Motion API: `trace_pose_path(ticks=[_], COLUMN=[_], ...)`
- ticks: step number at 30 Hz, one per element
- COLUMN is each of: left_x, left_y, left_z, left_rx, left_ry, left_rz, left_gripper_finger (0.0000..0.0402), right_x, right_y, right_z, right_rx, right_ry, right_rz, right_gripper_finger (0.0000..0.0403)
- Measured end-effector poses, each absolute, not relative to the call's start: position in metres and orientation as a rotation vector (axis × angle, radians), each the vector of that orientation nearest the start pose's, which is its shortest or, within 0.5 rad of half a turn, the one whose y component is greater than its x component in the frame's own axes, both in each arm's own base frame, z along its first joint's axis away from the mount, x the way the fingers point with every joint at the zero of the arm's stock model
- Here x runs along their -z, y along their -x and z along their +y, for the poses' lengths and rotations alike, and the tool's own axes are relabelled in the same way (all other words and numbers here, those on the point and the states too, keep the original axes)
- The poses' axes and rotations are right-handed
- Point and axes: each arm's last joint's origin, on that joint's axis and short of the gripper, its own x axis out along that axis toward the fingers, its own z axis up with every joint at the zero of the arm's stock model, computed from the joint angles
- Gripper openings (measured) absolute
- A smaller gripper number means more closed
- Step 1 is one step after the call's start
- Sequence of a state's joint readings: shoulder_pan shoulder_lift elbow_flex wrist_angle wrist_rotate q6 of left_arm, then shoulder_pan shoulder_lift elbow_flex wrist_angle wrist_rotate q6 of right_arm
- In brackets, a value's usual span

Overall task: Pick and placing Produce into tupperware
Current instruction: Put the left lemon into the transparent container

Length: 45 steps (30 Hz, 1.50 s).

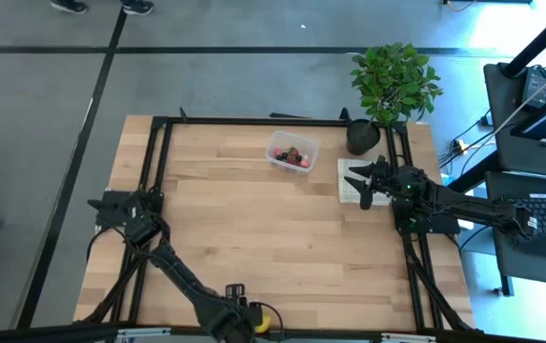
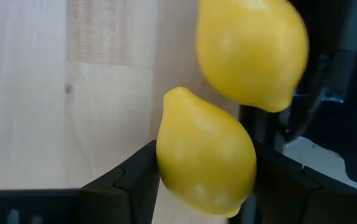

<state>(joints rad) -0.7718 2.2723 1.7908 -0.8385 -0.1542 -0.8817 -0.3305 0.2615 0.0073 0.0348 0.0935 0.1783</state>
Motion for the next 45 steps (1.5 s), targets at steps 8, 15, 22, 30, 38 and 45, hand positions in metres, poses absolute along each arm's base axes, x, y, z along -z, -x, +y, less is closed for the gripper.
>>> trace_pose_path(ticks=[8,15,22,30,38,45], left_x=[-0.171,-0.203,-0.248,-0.286,-0.304,-0.305], left_y=[-0.335,-0.335,-0.348,-0.378,-0.403,-0.412], left_z=[-0.3,-0.269,-0.208,-0.105,0.005,0.098], left_rx=[-0.069,-0.186,-0.335,-0.382,-0.327,-0.374], left_ry=[0.13,0.094,-0.022,-0.104,-0.007,0.097], left_rz=[1.293,1.272,1.161,1.107,1.016,0.867], left_gripper_finger=[0.0203,0.0203,0.0204,0.0204,0.0203,0.0204], right_x=[-0.147,-0.147,-0.147,-0.147,-0.147,-0.147], right_y=[-0.105,-0.105,-0.105,-0.105,-0.105,-0.105], right_z=[-0.039,-0.038,-0.038,-0.038,-0.038,-0.038], right_rx=[0.443,0.426,0.427,0.427,0.427,0.425], right_ry=[-0.228,-0.248,-0.256,-0.256,-0.255,-0.231], right_rz=[0.176,0.176,0.175,0.175,0.176,0.18], right_gripper_finger=[0.0195,0.0195,0.0195,0.0195,0.0195,0.0195])
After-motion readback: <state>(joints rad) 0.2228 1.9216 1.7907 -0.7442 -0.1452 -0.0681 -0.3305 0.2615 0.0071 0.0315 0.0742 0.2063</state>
